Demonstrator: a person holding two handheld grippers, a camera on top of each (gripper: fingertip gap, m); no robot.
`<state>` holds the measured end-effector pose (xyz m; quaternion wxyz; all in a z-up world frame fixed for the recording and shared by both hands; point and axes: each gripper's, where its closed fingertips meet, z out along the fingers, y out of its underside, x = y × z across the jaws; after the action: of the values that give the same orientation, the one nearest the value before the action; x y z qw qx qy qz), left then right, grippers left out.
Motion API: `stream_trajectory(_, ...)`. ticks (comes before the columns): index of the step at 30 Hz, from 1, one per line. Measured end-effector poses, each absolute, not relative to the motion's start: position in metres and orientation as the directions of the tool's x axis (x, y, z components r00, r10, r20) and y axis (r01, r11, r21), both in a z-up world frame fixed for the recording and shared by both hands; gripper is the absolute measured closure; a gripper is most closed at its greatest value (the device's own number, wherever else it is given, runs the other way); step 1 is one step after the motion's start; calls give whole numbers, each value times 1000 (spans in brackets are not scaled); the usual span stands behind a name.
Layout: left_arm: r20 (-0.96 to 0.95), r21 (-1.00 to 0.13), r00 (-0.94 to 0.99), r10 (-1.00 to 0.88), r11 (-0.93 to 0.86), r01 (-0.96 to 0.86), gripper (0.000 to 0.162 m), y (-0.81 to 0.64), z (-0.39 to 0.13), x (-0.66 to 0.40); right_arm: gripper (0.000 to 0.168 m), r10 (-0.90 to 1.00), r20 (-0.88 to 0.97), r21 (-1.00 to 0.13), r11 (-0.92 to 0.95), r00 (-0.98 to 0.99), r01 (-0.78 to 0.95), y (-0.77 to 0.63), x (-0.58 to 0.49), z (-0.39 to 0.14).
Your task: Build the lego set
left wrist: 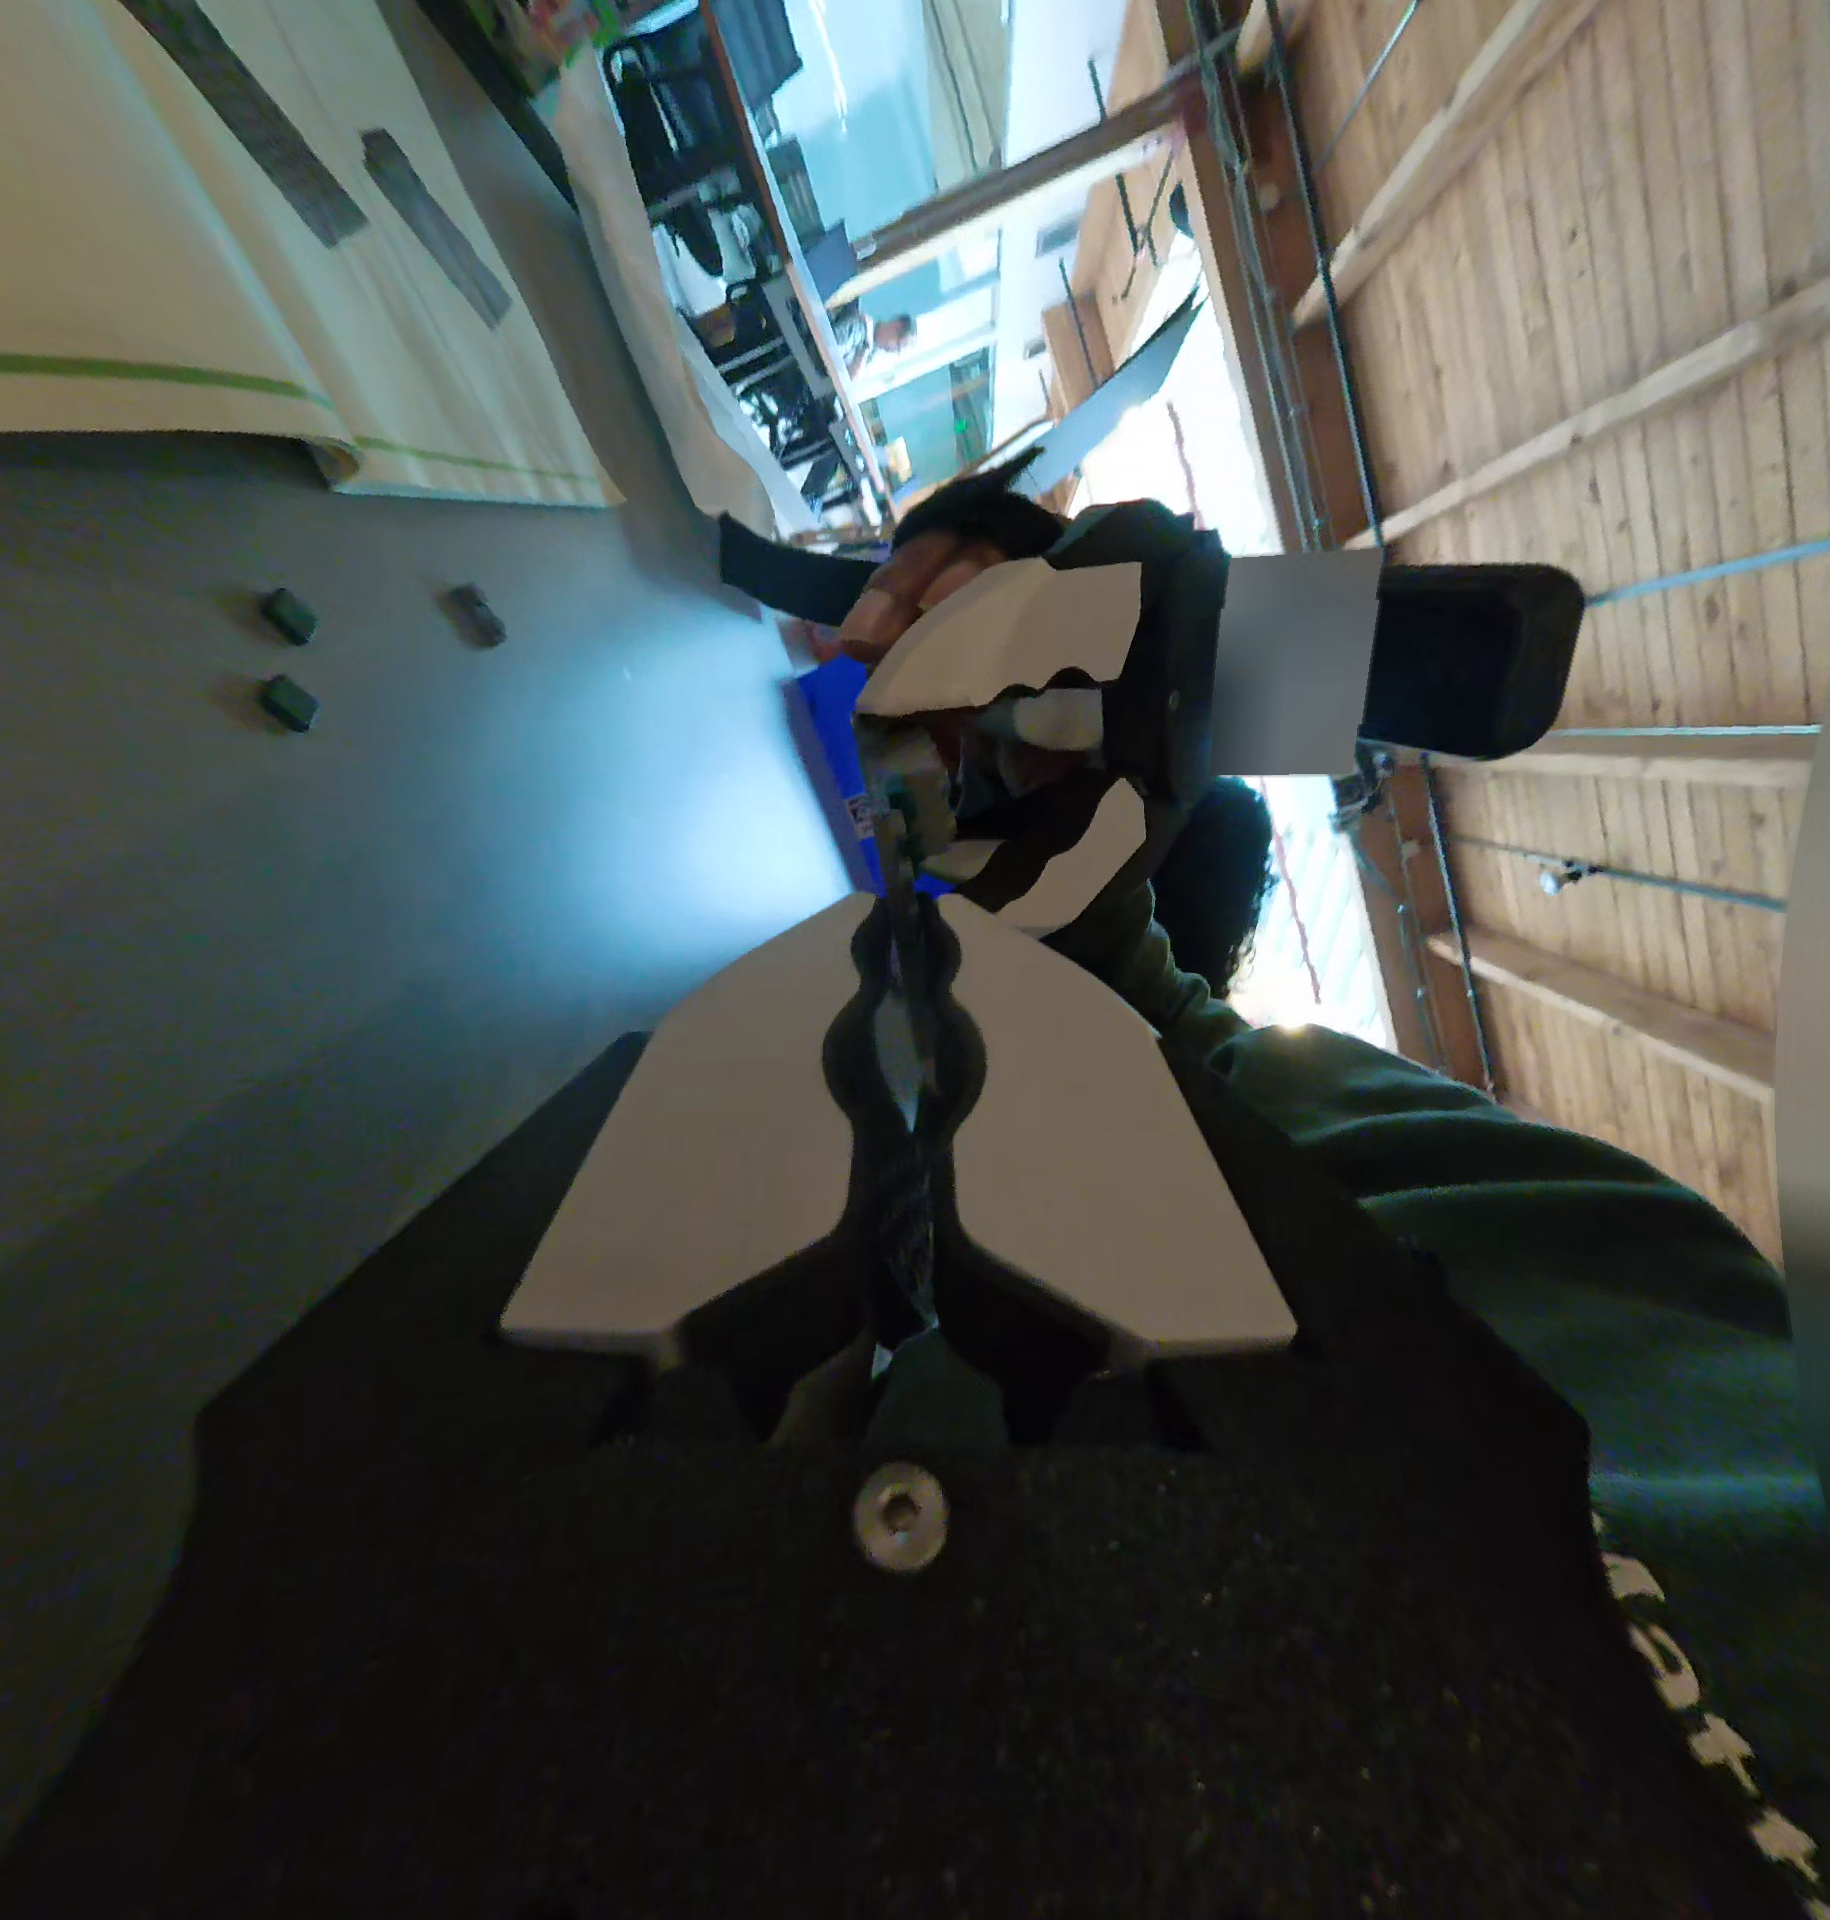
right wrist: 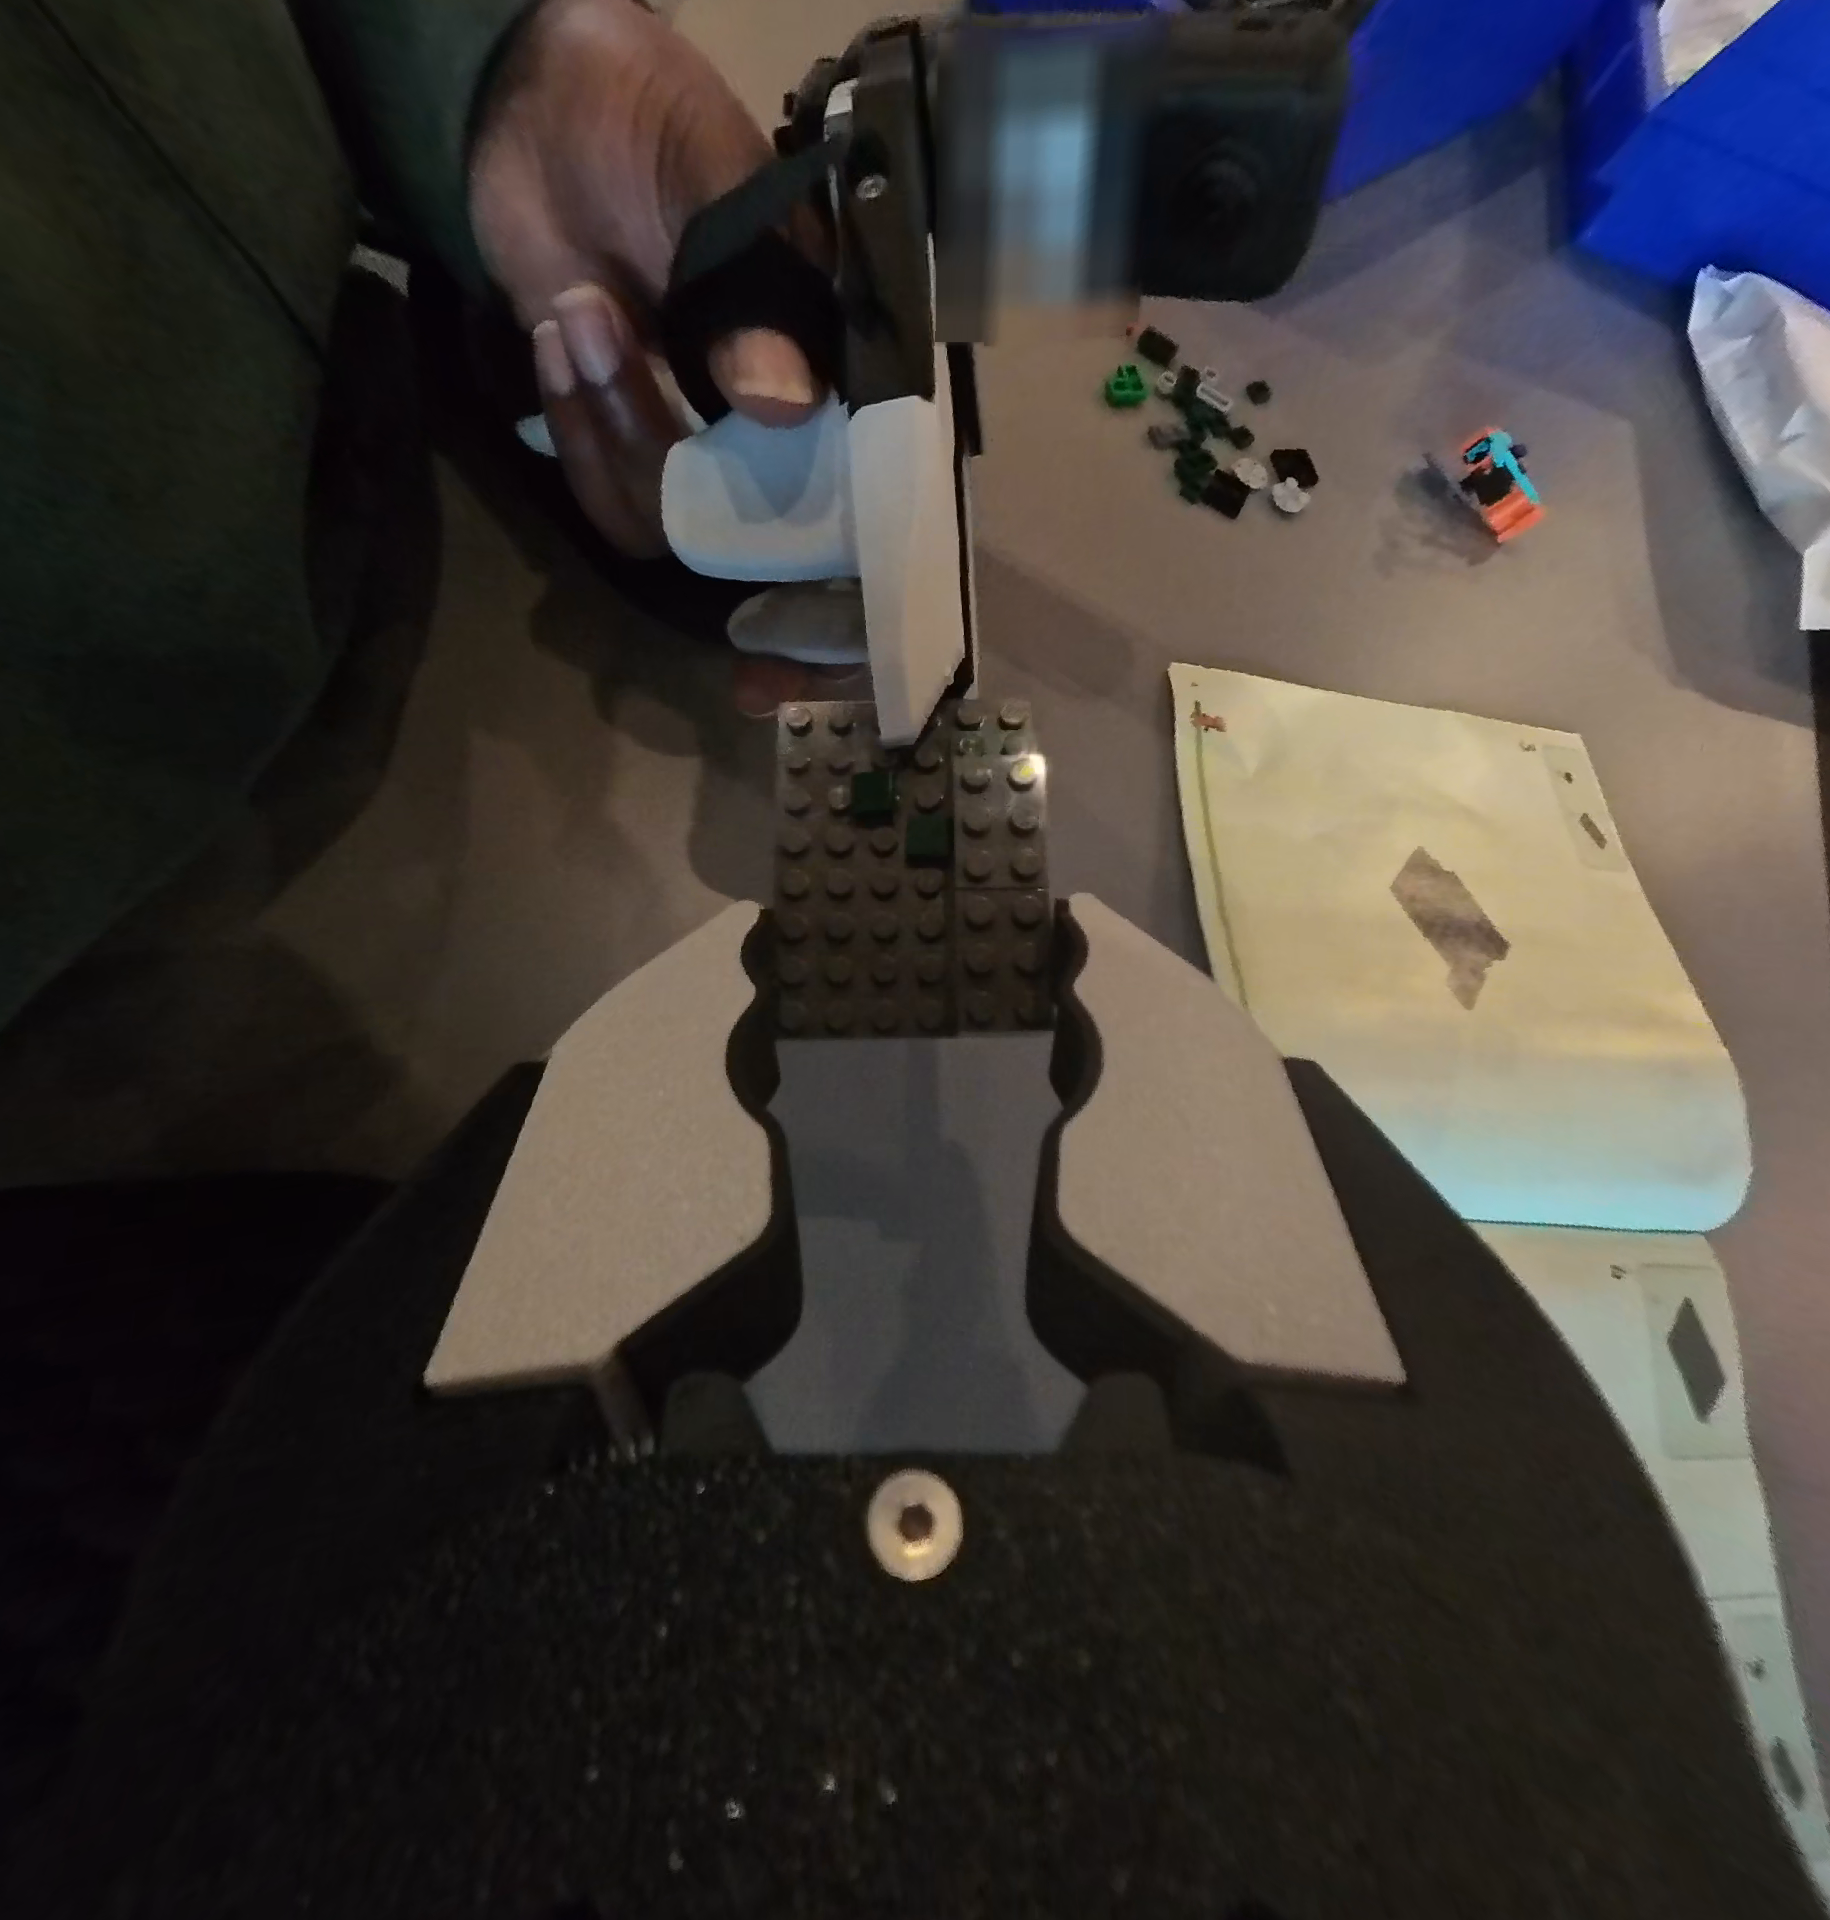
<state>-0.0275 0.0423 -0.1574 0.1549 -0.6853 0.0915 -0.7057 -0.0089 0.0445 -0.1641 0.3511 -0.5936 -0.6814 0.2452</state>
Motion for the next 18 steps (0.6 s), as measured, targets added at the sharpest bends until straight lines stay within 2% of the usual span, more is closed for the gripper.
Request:
stream_trajectory(7, 951, -298, -37, -307, -942, 155, 157, 47, -156, -33, 122, 984, 176, -761, 159, -36, 628, 51, -15, -156)
stream_trajectory(13, 950, -297, -51, -309, -939, 173, 157, 48, -154, -38, 114, 993, 111, -797, 67, 37, 601, 59, -16, -154)
stream_trajectory(15, 949, -297, -53, -311, -938, 180, 157, 50, -154, -40, 110, 994, 19, -830, -45, 109, 556, 61, -14, -150)
stream_trajectory(18, 951, -287, -60, -303, -939, 189, 157, 51, -153, -42, 104, 936, -283, -835, -348, 210, 425, 55, -12, -154)
